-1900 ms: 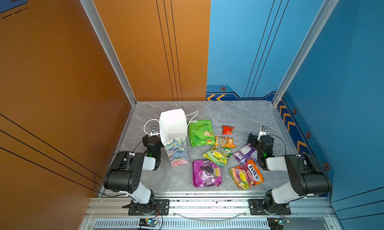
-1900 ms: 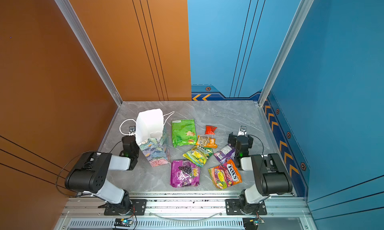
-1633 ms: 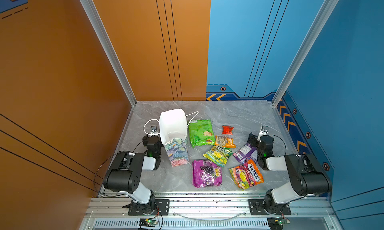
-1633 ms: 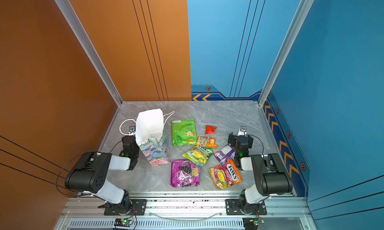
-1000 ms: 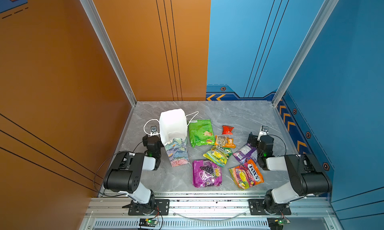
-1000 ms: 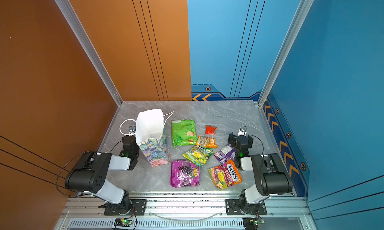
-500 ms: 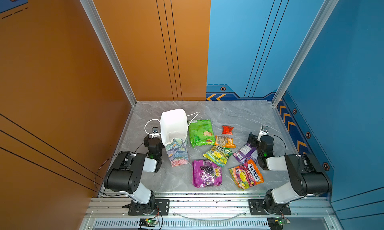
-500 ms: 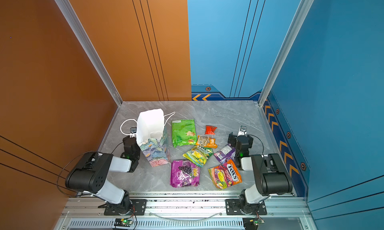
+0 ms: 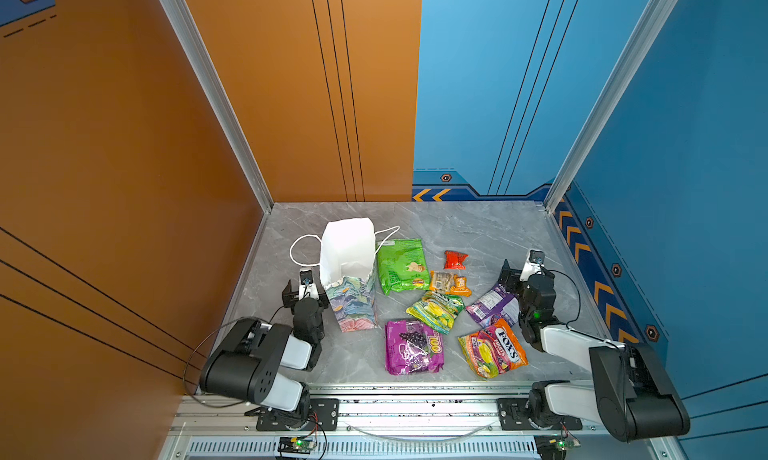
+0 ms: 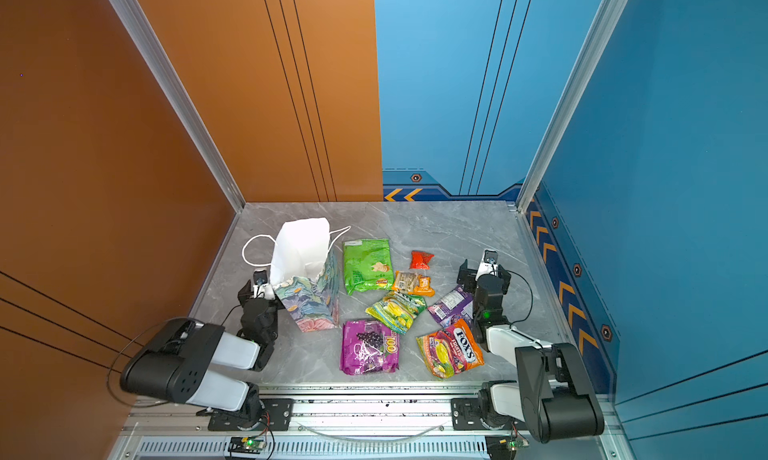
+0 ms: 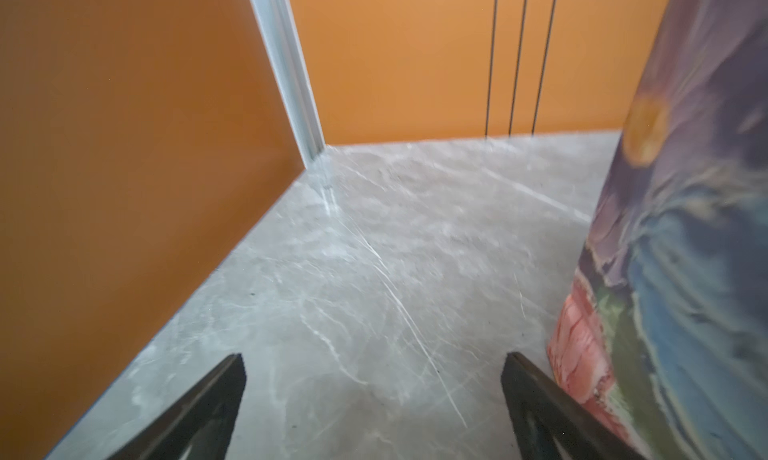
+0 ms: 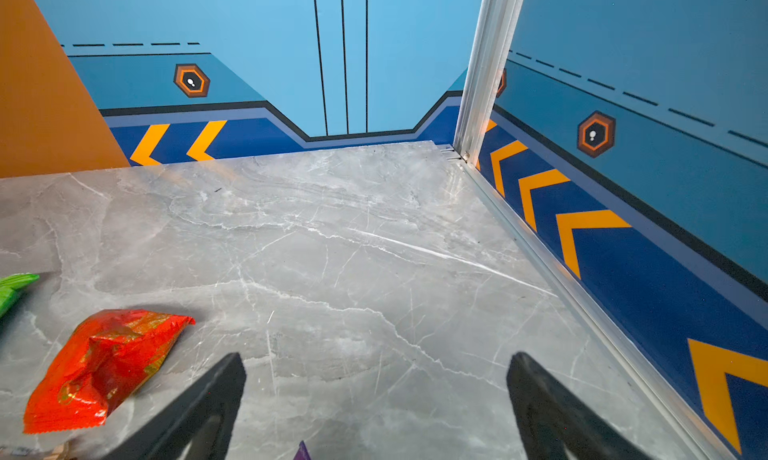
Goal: Place the snacks into the paper bag
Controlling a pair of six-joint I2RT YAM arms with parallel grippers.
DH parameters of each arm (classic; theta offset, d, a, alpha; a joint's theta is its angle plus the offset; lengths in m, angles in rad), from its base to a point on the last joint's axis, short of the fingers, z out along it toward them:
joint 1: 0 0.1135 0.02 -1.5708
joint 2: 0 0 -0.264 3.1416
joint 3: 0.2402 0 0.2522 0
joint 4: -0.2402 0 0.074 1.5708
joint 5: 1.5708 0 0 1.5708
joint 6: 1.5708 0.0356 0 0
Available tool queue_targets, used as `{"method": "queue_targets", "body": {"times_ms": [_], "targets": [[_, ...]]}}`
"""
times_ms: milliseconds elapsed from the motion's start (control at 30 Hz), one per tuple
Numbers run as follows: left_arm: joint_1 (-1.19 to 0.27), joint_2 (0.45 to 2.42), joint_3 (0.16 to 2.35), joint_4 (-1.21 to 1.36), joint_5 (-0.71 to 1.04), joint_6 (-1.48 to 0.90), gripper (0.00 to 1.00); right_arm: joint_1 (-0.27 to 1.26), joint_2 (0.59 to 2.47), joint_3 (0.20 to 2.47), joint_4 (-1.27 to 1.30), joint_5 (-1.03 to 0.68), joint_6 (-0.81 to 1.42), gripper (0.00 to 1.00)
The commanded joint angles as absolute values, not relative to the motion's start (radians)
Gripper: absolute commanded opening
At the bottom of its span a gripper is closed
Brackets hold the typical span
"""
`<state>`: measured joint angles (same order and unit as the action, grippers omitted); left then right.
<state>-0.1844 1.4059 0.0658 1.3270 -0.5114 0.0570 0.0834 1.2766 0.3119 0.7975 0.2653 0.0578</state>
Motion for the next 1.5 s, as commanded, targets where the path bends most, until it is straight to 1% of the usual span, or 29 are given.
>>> {"method": "queue_targets", "body": {"times_ms": [0,67,167,200,233,300,400,467,500,567,633,700,767,800,833,900,933,1067,1133,1200,1233,1333,1467], "targets": [[-0.193,1.256,0.016,1.288,-0.597,0.031,0.98,0.080,1.249,0.315,0.720,0.293,0.080,1.00],[-0.201,1.102,0.009,1.126,-0.607,0.007,0.98,0.080,1.220,0.312,0.698,0.292,0.081,1.00],[-0.199,0.789,0.056,0.680,-0.621,-0.046,0.98,0.078,1.175,0.304,0.678,0.298,0.093,1.00],[-0.187,0.685,0.086,0.510,-0.642,-0.080,0.98,0.076,1.157,0.305,0.662,0.302,0.110,1.00],[-0.174,0.591,0.099,0.391,-0.671,-0.113,0.98,0.073,1.139,0.308,0.642,0.303,0.128,1.00],[-0.170,0.436,0.107,0.231,-0.755,-0.182,0.98,0.064,1.115,0.319,0.602,0.300,0.157,1.00],[-0.165,0.260,0.135,-0.035,-0.865,-0.352,0.98,0.046,1.087,0.366,0.481,0.315,0.221,1.00],[-0.153,0.201,0.174,-0.177,-0.892,-0.467,0.98,0.025,1.073,0.405,0.390,0.305,0.283,1.00],[-0.145,0.186,0.193,-0.244,-0.878,-0.509,0.98,0.011,1.063,0.426,0.344,0.282,0.315,1.00],[-0.137,0.195,0.231,-0.266,-0.805,-0.505,0.98,-0.008,1.039,0.451,0.288,0.215,0.364,1.00],[-0.135,0.251,0.309,-0.336,-0.765,-0.536,0.98,-0.015,0.998,0.468,0.245,0.155,0.414,1.00],[-0.133,0.320,0.403,-0.428,-0.744,-0.581,0.98,-0.023,0.951,0.506,0.142,0.099,0.472,1.00],[-0.131,0.389,0.494,-0.492,-0.673,-0.587,0.98,-0.034,0.905,0.547,-0.019,0.127,0.580,1.00],[-0.131,0.426,0.543,-0.523,-0.611,-0.587,0.98,-0.053,0.873,0.570,-0.133,0.149,0.660,1.00],[-0.129,0.461,0.597,-0.554,-0.535,-0.577,0.98,-0.088,0.848,0.576,-0.164,0.085,0.668,1.00],[-0.124,0.522,0.718,-0.626,-0.400,-0.545,0.98,-0.150,0.801,0.585,-0.190,-0.081,0.658,1.00],[-0.124,0.546,0.777,-0.676,-0.369,-0.552,0.98,-0.171,0.779,0.597,-0.222,-0.131,0.655,1.00],[-0.114,0.572,0.945,-0.864,-0.380,-0.632,0.98,-0.187,0.730,0.652,-0.367,-0.192,0.593,1.00],[-0.112,0.561,1.013,-0.897,-0.379,-0.597,0.98,-0.188,0.728,0.662,-0.411,-0.230,0.573,1.00],[-0.109,0.549,1.086,-0.954,-0.406,-0.641,0.98,-0.188,0.746,0.667,-0.444,-0.278,0.568,1.00],[-0.108,0.542,1.108,-0.955,-0.387,-0.633,0.97,-0.188,0.762,0.670,-0.463,-0.310,0.561,1.00],[-0.108,0.541,1.175,-0.956,-0.252,-0.551,0.98,-0.187,0.797,0.668,-0.507,-0.375,0.541,1.00],[-0.109,0.587,1.212,-0.959,-0.024,-0.510,0.98,-0.188,0.773,0.661,-0.558,-0.362,0.502,1.00]]}}
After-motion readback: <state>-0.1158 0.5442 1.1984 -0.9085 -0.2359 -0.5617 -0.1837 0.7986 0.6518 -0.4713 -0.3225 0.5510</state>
